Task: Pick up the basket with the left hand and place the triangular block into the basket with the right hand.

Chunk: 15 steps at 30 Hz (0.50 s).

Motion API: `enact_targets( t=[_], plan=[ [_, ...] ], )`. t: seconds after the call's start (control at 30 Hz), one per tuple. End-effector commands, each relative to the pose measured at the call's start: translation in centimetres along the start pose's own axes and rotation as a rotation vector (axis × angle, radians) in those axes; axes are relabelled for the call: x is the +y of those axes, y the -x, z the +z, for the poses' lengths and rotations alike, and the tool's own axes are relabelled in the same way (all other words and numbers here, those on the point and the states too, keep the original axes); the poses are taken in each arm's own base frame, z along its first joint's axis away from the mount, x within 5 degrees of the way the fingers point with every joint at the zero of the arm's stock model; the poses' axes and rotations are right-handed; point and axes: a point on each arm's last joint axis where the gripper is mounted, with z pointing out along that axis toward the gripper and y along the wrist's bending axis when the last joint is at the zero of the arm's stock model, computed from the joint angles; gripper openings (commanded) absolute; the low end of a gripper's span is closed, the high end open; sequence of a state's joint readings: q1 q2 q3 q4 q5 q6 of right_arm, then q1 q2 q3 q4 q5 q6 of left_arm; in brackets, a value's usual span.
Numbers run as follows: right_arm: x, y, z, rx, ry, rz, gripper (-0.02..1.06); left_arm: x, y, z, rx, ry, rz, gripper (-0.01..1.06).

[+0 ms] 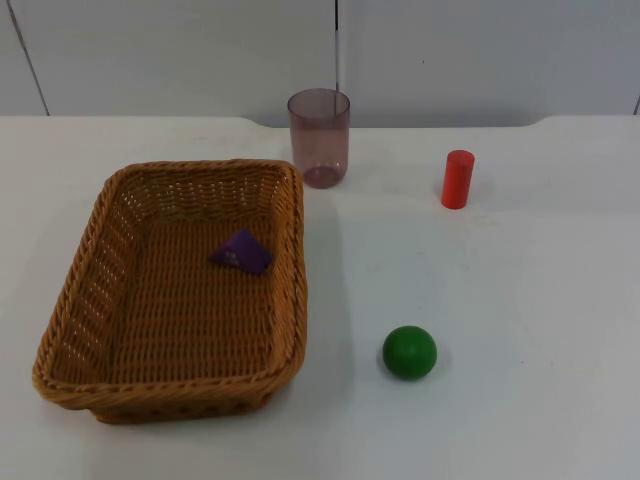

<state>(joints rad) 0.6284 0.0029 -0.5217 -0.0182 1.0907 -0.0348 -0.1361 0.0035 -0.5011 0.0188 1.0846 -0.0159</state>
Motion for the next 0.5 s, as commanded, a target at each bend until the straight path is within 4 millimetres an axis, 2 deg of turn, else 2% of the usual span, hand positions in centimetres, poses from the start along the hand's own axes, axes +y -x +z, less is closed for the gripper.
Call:
enact_targets(
  t=[0.0,0.3,0.47],
  plan=[
    [0.00,0.00,0.09,-0.012,-0.003,0.006,1.05,-0.10,-0.04,0.06,-0.007,-0.014,-0.002,1.05],
    [0.02,0.00,0.09,-0.012,-0.006,0.009,1.05,-0.09,-0.04,0.06,-0.007,-0.012,-0.001,1.05],
    [0.08,0.00,0.08,-0.008,-0.072,0.044,1.05,-0.09,-0.04,0.06,-0.007,-0.012,-0.001,1.05]
  ],
)
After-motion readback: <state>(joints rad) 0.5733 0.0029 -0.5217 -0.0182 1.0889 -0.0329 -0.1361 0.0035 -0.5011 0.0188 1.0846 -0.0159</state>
